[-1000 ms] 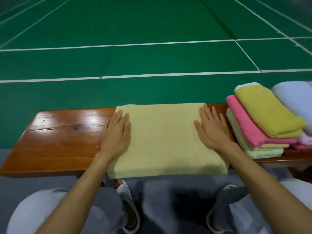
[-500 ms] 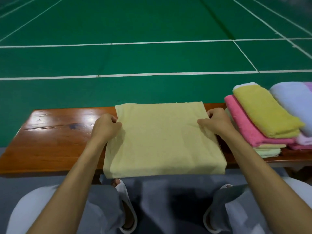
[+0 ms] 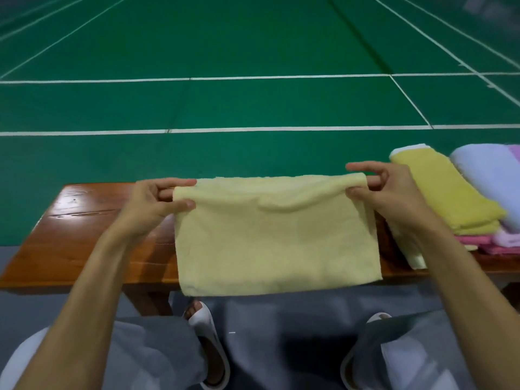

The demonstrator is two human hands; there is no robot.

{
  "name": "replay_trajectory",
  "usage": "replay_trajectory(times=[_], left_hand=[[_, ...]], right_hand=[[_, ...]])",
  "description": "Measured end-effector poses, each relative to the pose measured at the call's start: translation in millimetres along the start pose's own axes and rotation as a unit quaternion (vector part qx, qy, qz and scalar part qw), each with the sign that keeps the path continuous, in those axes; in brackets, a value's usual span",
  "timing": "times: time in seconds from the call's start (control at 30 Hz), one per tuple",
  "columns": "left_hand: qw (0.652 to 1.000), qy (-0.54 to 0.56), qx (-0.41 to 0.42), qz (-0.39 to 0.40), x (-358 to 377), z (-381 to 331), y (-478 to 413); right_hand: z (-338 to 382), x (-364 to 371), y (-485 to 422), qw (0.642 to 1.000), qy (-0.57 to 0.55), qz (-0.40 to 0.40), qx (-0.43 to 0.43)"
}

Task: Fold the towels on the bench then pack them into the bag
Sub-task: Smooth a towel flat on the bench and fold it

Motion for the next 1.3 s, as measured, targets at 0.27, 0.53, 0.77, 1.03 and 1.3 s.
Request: replay_trajectory(times=[0.27, 0.53, 0.77, 1.03, 1.3], left_hand=[[0.941, -0.241, 0.110, -0.209, -11.0, -36.7, 13.9], [0.874, -0.217, 0.283, -0.331, -20.0, -68.4, -19.8], [0.910, -0.279, 0.285, -0.112, -17.1, -13.0, -5.4], [0.889, -0.426, 0.079, 0.149, 5.4, 40.7, 10.0], [0.907, -0.382, 0.178, -0.028, 46.0, 3.0, 8.5]], right_hand=[[42.0, -29.9, 0.2, 0.973, 0.216, -0.032, -0.076], [49.8, -26.1, -41.3, 0.924, 0.223, -0.187, -0.246], [13.2, -23.5, -20.5, 0.958, 0.226, -0.038, -0.174], [-21.5, 6.4, 12.8, 0.826, 0.503, 0.237, 0.090], [-12.1, 33.0, 8.3, 0.881, 0.462, 0.052, -0.087]])
Point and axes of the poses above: each hand's wrist, its own y-axis away from the middle knuckle, its own x-axis out of the palm, z = x × y, the point moved 1 cm from there along -y, towards the middle knuckle, and after that the axes turned 6 degrees about -y, right-handed, at the moved point
